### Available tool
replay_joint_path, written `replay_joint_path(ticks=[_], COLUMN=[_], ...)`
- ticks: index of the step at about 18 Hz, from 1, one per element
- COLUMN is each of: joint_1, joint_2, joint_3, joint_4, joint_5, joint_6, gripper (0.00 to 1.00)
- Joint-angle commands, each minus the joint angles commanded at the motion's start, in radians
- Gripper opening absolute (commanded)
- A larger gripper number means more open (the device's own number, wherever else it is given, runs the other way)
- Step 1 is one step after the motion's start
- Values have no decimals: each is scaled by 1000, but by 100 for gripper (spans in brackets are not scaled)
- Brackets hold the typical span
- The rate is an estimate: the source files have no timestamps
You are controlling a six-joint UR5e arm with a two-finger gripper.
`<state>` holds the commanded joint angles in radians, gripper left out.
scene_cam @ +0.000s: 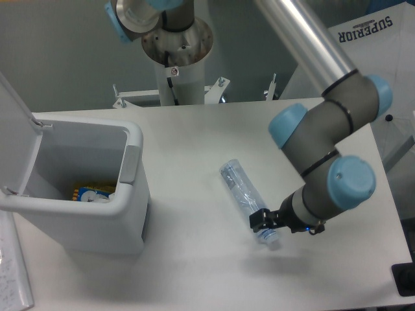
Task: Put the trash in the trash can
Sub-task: 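Lower the gripper to the bottle's cap end and adjust position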
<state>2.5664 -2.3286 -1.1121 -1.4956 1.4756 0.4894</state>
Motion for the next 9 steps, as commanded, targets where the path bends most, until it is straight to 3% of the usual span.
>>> replay_joint_path(ticks=[6, 9], joint_1=[-9, -9], joint_2=[-32, -41], joint_3=[9, 12], joint_4=[11, 63], joint_5=[29, 28], joint_6=[-66, -120], gripper=[100, 100])
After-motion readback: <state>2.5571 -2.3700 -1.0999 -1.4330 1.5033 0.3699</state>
